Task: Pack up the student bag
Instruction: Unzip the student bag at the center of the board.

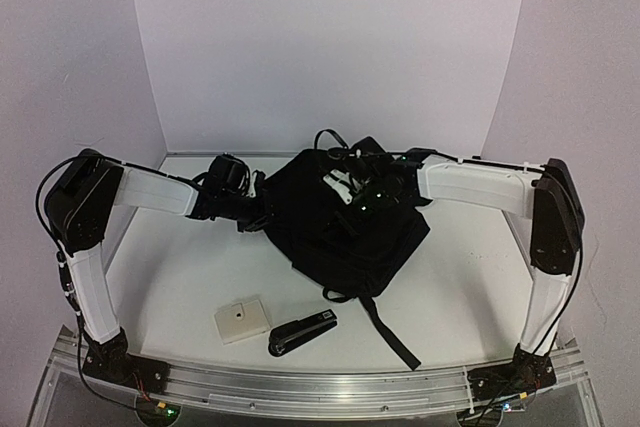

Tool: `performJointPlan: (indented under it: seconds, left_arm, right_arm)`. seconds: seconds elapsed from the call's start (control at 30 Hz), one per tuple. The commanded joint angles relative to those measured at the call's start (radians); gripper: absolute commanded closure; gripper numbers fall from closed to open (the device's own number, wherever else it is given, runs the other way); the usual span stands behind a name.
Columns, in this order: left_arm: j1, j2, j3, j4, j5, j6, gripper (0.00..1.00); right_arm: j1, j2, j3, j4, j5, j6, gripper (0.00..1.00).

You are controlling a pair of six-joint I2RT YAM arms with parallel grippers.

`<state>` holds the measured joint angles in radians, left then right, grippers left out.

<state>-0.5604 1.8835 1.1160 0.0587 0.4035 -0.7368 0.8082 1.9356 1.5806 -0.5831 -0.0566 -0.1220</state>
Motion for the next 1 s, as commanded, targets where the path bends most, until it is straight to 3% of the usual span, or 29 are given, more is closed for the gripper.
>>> performJointPlan:
  seconds: [0.0,0.13,0.6,0.97]
  left_arm:
    - [0.035,-0.024,-0.005,0.003,0.004,0.000,0.90]
    - [0.058,-0.018,-0.008,0.004,0.009,-0.003,1.00]
    - [0.071,-0.030,-0.015,-0.015,0.003,0.019,1.00]
    - [0.077,-0.047,-0.019,-0.033,-0.005,0.034,1.00]
  right_arm:
    - [-0.026,-0.069,0.001,-0.004,0.052,-0.022,1.00]
    - [-0.067,-0.063,0.010,-0.004,0.057,-0.036,1.00]
    - [-0.248,-0.019,0.101,-0.003,0.030,-0.079,1.00]
    - [-0.394,0.121,0.254,-0.001,0.045,-0.114,1.00]
